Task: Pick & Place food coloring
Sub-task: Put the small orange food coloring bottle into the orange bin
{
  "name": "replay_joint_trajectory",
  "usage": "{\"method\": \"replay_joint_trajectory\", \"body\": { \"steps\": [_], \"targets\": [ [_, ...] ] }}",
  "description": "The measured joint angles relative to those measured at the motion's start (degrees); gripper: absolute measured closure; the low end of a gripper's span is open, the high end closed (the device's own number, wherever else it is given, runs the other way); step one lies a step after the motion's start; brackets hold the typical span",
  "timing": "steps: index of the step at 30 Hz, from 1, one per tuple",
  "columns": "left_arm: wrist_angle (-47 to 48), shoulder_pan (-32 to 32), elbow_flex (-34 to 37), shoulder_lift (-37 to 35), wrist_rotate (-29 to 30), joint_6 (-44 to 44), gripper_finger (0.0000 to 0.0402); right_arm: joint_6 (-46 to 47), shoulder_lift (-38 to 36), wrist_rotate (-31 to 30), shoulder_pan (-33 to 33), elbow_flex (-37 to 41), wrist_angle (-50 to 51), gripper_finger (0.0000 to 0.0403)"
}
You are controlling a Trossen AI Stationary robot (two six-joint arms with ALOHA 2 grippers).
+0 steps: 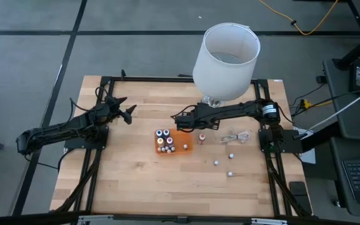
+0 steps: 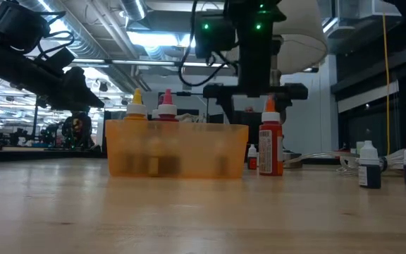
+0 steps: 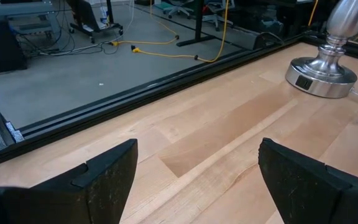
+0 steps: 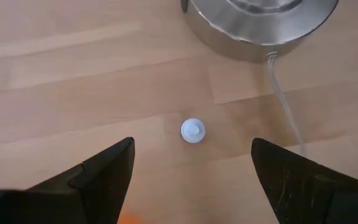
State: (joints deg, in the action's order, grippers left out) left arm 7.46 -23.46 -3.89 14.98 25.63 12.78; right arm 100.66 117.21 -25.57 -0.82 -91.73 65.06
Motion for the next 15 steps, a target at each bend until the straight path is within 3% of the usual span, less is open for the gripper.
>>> {"method": "replay_joint_trajectory", "body": {
  "steps": [15],
  "targets": [
    [0.0, 0.0, 0.0, -0.01, 0.0, -0.01, 0.0079, 0.84, 4.48, 0.65, -1.26, 0.0, -1.49, 0.0079]
  ]
}}
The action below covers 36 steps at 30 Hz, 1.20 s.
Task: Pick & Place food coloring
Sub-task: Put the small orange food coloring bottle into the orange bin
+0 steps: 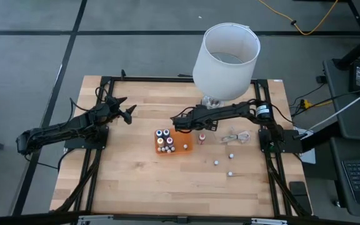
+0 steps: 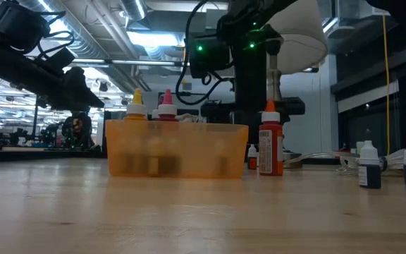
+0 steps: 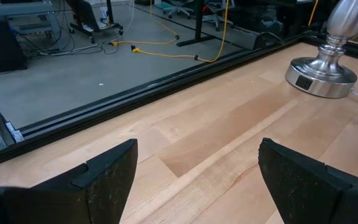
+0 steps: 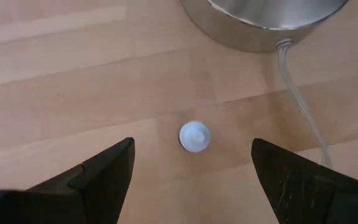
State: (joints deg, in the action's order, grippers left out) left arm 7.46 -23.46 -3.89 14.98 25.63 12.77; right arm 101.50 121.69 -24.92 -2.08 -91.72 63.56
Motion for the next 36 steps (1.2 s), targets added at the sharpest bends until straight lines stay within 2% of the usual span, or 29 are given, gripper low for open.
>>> {"method": "replay_joint_trajectory", "body": {
  "steps": [12, 25, 36],
  "targets": [
    [-0.02, 0.0, 0.0, -0.01, -0.02, 0.01, 0.0078, -1.26, 0.13, -1.06, -0.55, 0.04, -0.78, 0.0082],
    [-0.02, 0.0, 0.01, -0.01, -0.02, 0.01, 0.0078, -1.49, 0.13, -1.01, -1.14, 0.11, -0.78, 0.0161],
    [0.0, 0.0, 0.01, 0.01, -0.02, 0.01, 0.008, -3.84, 1.89, 1.03, -1.12, 0.15, -2.25, 0.0178]
  ]
}}
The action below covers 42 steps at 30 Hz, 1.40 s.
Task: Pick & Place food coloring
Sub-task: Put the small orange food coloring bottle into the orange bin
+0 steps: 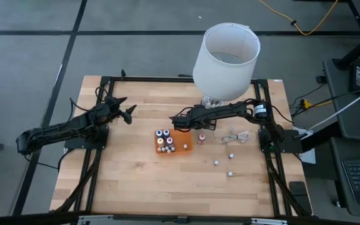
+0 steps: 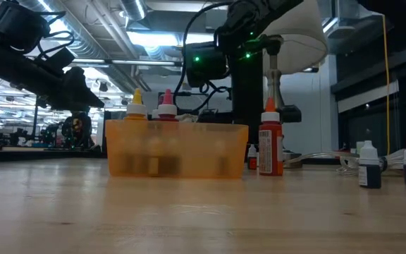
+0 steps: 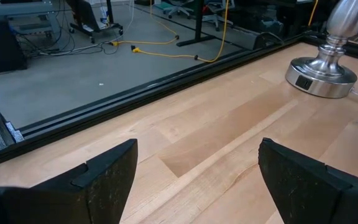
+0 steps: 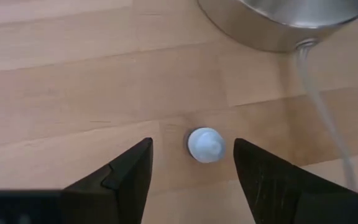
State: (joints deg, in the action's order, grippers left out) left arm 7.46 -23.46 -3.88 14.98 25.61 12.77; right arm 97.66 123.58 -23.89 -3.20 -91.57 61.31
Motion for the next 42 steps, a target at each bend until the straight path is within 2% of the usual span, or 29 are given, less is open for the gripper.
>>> {"method": "replay_joint_trajectory", "body": {
  "steps": [12, 15, 30, 34, 38, 42],
  "targets": [
    [0.0, 0.0, -0.01, 0.0, 0.0, 0.0, 0.0078, -0.44, -0.12, -1.07, -0.42, 0.0, -0.19, 0.0179],
    [-0.01, 0.0, 0.0, -0.02, 0.0, -0.01, 0.0078, -0.43, -0.12, -1.08, -0.39, 0.0, -0.21, 0.019],
    [-0.02, 0.0, -0.02, 0.0, 0.0, 0.0, 0.0078, -0.43, -0.19, 0.72, -0.3, -0.09, -0.09, 0.0342],
    [-0.01, 0.0, -0.02, -0.02, 0.0, 0.0, 0.0079, -0.86, -0.36, -0.36, -0.11, -2.0, 2.87, 0.0342],
    [-0.02, 0.0, 0.0, -0.02, 0.0, 0.0, 0.0078, -6.27, -0.51, -3.27, -0.09, -6.12, 7.17, 0.033],
    [-0.01, 0.0, -0.02, -0.01, 0.0, -0.01, 0.0079, -12.26, -0.51, -5.97, 0.13, -10.52, 8.46, 0.0339]
  ]
}}
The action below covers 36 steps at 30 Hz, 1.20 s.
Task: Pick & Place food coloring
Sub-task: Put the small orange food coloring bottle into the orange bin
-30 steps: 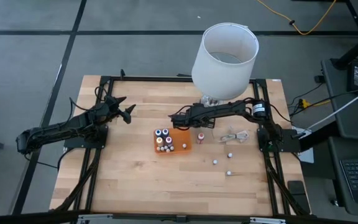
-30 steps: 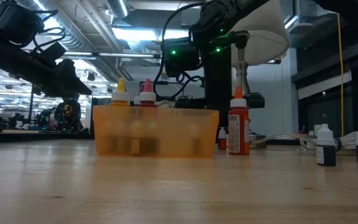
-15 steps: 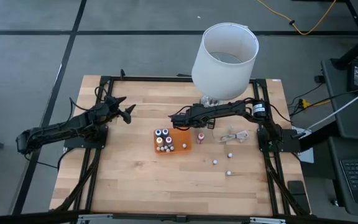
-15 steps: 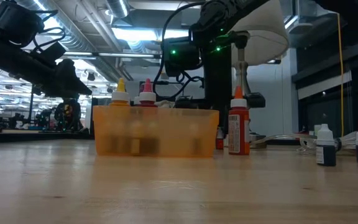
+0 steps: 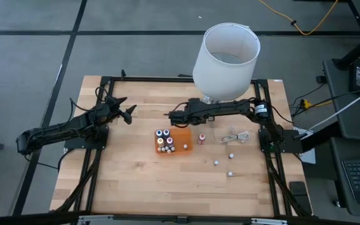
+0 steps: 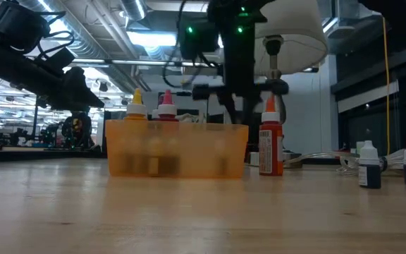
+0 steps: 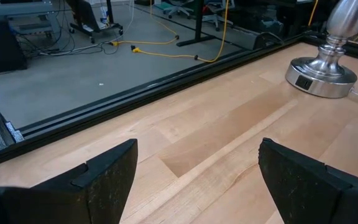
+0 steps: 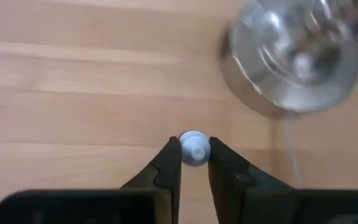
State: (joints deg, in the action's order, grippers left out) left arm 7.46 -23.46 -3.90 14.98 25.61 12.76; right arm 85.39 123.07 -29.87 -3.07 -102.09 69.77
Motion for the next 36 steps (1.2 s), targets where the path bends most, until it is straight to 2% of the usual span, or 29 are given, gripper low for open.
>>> {"method": "replay_joint_trajectory", "body": {
  "steps": [9, 16, 24, 36],
  "targets": [
    [-0.01, 0.0, 0.01, 0.0, 0.0, 0.01, 0.0079, -15.14, 0.0, -2.18, 3.77, -9.71, -0.26, 0.0332],
    [0.0, 0.0, 0.01, 0.0, 0.0, 0.0, 0.0078, -22.57, -0.02, -2.12, 9.76, -11.46, -3.4, 0.0341],
    [-0.01, 0.0, 0.01, 0.01, 0.0, 0.02, 0.0078, -25.91, -0.04, -1.95, 16.13, -10.02, -5.87, 0.0337],
    [-0.01, 0.0, 0.02, 0.01, 0.0, 0.02, 0.0079, -28.68, 3.4, -2.37, 20.07, -10.0, -8.19, 0.0337]
  ]
}}
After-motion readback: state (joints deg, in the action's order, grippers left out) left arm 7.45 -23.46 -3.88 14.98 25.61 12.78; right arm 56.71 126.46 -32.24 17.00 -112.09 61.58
